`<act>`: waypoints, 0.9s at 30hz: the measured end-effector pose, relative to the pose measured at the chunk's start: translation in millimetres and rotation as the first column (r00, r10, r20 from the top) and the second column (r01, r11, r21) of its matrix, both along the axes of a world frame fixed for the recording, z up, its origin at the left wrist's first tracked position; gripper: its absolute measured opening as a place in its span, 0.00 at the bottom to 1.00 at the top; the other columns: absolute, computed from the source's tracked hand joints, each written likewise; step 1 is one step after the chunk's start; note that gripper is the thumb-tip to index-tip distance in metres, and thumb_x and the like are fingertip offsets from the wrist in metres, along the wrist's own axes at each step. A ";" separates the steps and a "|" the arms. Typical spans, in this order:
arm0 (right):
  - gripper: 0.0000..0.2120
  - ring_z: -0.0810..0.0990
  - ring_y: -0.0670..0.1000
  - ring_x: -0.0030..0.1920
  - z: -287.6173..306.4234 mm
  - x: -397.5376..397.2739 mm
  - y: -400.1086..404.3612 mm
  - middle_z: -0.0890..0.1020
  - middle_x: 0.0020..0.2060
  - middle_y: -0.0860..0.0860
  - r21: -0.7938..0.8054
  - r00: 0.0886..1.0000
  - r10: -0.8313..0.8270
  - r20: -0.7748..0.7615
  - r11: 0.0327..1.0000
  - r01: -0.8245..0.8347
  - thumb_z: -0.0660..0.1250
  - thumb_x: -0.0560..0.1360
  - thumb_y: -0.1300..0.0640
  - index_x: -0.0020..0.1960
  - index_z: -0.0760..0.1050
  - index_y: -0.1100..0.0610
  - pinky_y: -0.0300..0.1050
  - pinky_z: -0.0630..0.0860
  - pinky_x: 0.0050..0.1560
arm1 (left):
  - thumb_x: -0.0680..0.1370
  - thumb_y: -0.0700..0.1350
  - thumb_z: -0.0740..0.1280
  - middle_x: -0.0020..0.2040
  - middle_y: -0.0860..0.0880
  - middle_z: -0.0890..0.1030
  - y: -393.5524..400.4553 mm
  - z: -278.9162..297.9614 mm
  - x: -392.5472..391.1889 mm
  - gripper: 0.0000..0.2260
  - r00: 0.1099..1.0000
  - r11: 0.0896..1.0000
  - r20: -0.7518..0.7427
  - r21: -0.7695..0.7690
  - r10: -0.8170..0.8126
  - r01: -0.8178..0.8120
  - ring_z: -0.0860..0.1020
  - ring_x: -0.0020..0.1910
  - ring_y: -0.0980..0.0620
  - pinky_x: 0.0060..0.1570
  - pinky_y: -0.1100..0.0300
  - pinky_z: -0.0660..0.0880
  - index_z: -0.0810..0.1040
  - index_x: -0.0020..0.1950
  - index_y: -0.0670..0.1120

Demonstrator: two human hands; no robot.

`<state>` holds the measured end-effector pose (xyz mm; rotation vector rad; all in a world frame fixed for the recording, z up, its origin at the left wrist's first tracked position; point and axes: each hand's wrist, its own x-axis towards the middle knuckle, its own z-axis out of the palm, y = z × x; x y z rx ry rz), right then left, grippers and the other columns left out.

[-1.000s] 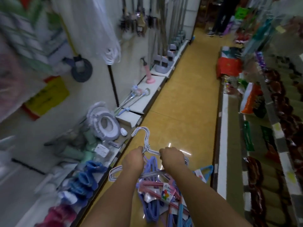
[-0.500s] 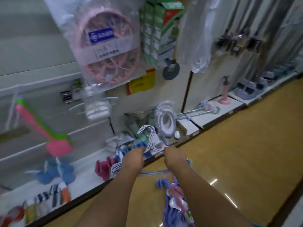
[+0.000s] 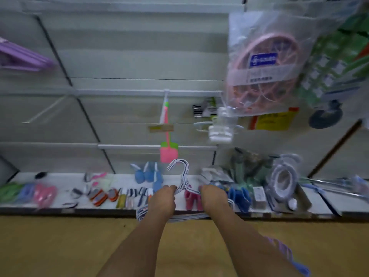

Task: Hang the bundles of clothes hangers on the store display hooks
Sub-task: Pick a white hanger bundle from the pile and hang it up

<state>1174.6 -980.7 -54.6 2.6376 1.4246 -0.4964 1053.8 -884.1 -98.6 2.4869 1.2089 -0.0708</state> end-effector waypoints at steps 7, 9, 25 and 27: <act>0.16 0.77 0.57 0.60 9.1 -121.0 101.6 0.77 0.59 0.56 0.007 0.976 0.217 0.037 0.976 -0.217 0.58 0.77 0.67 0.62 0.73 0.59 0.48 0.73 0.56 | 0.78 0.39 0.57 0.57 0.45 0.76 78.6 16.7 -136.8 0.13 0.985 0.982 0.025 0.083 0.169 -0.170 0.75 0.59 0.44 0.51 0.54 0.72 0.73 0.61 0.48; 0.15 0.76 0.57 0.61 13.9 -155.7 128.1 0.77 0.60 0.56 0.014 0.960 0.277 0.045 0.960 -0.278 0.58 0.77 0.67 0.62 0.73 0.59 0.49 0.73 0.57 | 0.77 0.37 0.58 0.56 0.45 0.76 101.9 19.2 -174.4 0.13 0.974 0.972 0.044 0.075 0.221 -0.224 0.76 0.57 0.44 0.49 0.53 0.73 0.74 0.60 0.48; 0.15 0.76 0.58 0.61 8.2 -358.7 313.9 0.76 0.60 0.56 0.052 0.806 0.572 0.150 0.810 -0.585 0.58 0.78 0.64 0.64 0.69 0.59 0.47 0.72 0.56 | 0.77 0.37 0.58 0.55 0.43 0.78 246.6 18.7 -388.5 0.15 0.851 0.848 0.108 0.080 0.514 -0.523 0.77 0.56 0.42 0.50 0.54 0.72 0.75 0.61 0.48; 0.16 0.76 0.57 0.61 6.6 -374.1 341.2 0.76 0.60 0.56 0.072 0.788 0.591 0.172 0.791 -0.608 0.57 0.78 0.63 0.65 0.69 0.58 0.46 0.72 0.55 | 0.77 0.37 0.58 0.56 0.44 0.78 268.6 19.2 -406.5 0.16 0.840 0.836 0.108 0.094 0.531 -0.541 0.77 0.57 0.43 0.50 0.54 0.72 0.74 0.63 0.48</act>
